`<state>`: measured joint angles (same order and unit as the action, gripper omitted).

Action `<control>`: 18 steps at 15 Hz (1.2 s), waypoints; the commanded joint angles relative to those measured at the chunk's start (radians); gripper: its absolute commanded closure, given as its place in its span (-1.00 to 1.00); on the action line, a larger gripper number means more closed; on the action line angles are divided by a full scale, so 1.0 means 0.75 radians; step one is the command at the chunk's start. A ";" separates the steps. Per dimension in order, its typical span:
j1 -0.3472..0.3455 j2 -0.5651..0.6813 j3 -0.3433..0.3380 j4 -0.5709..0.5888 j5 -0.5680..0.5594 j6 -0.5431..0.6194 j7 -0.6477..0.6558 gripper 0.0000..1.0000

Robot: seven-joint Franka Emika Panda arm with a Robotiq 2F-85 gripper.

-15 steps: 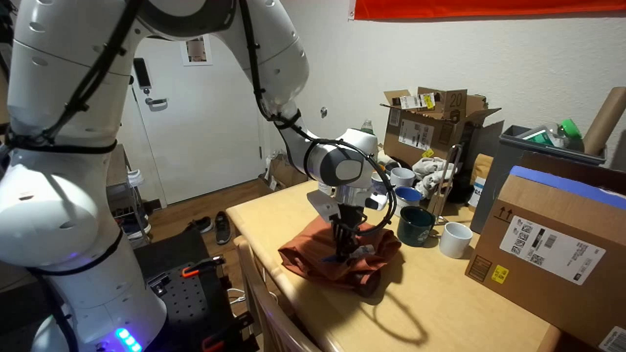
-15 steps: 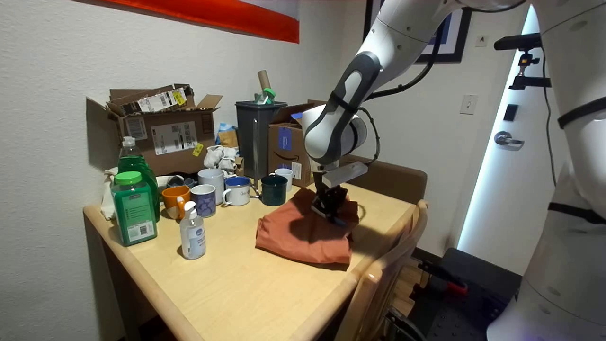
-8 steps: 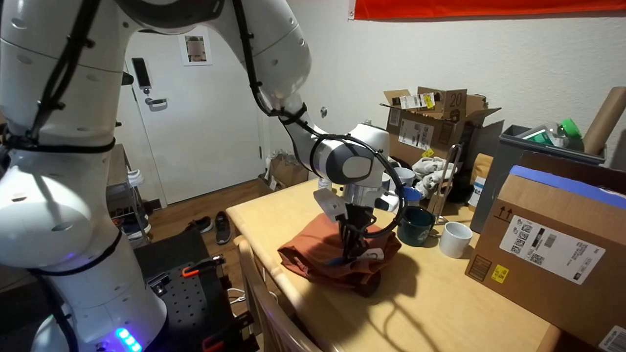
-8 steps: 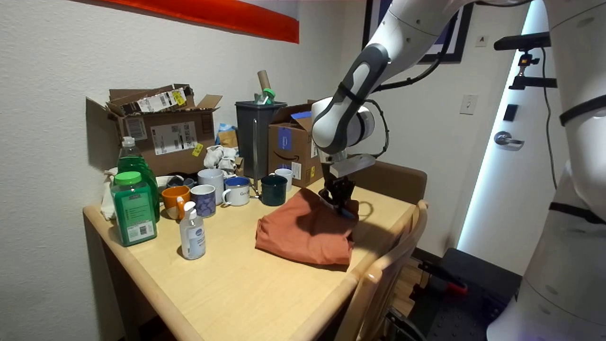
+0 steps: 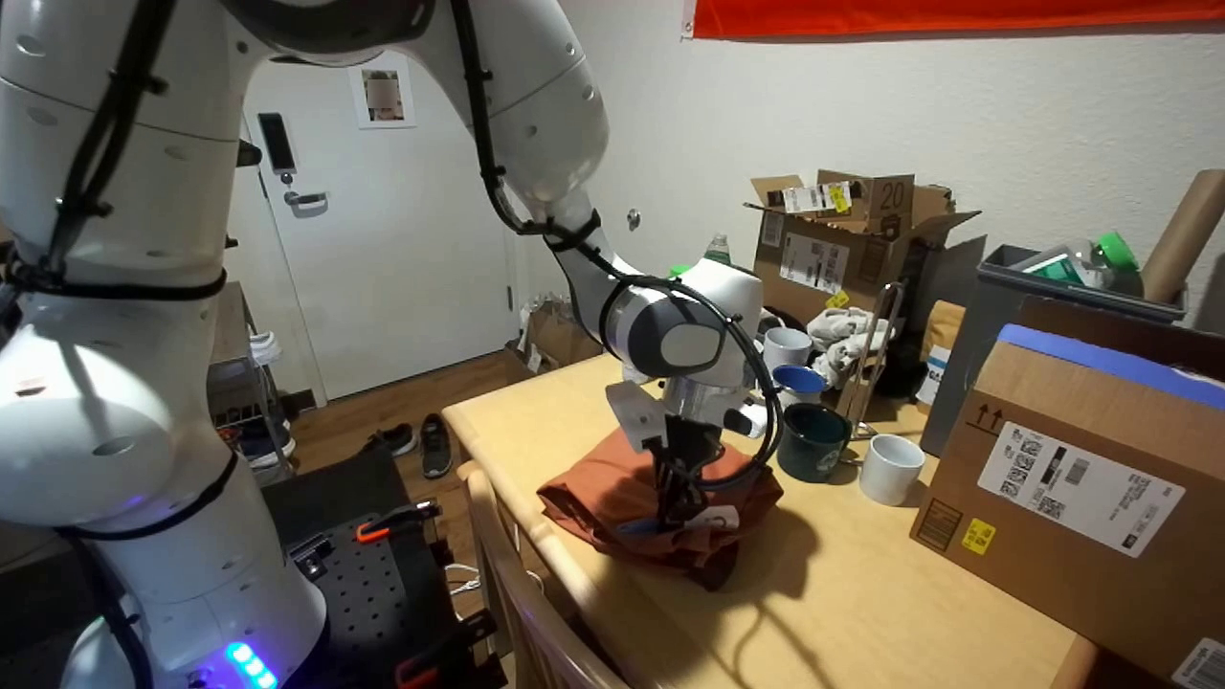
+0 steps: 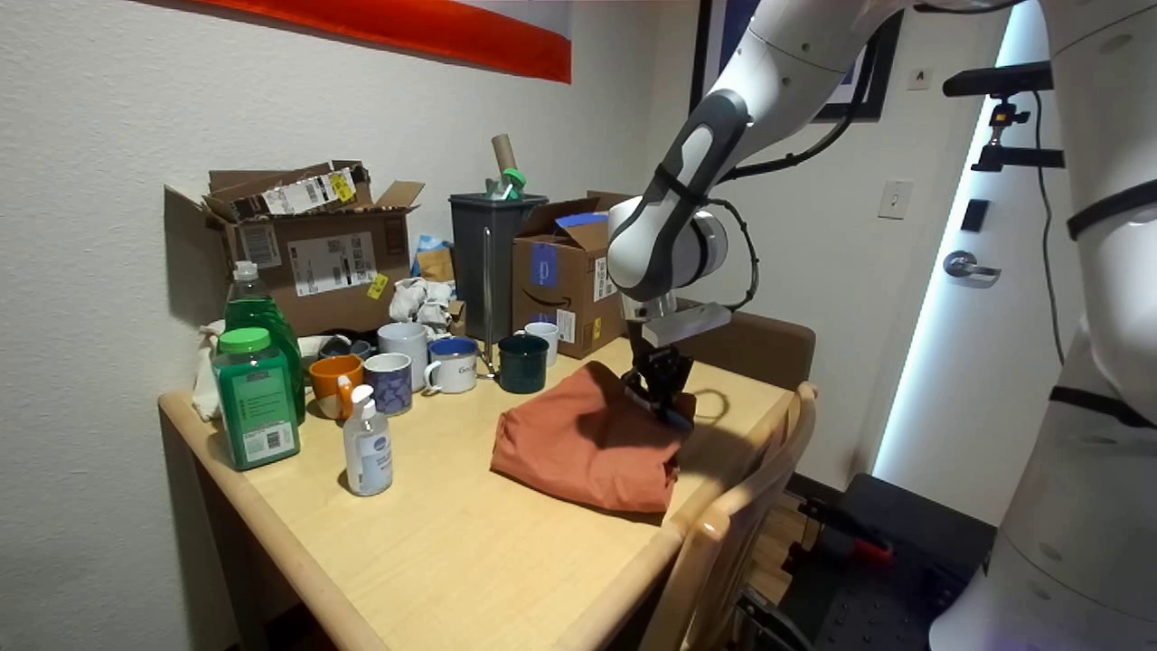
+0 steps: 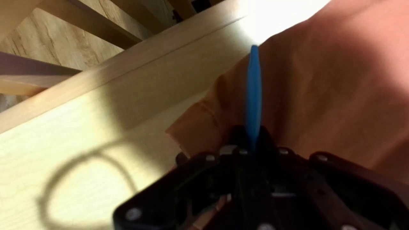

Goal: Take the object and roll it on the cloth on the table

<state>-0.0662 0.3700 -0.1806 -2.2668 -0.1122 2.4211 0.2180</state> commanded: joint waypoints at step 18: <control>-0.043 -0.218 0.013 -0.260 0.071 0.107 -0.036 0.95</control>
<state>-0.0707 0.1823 -0.1896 -2.4739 -0.1034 2.4456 0.2526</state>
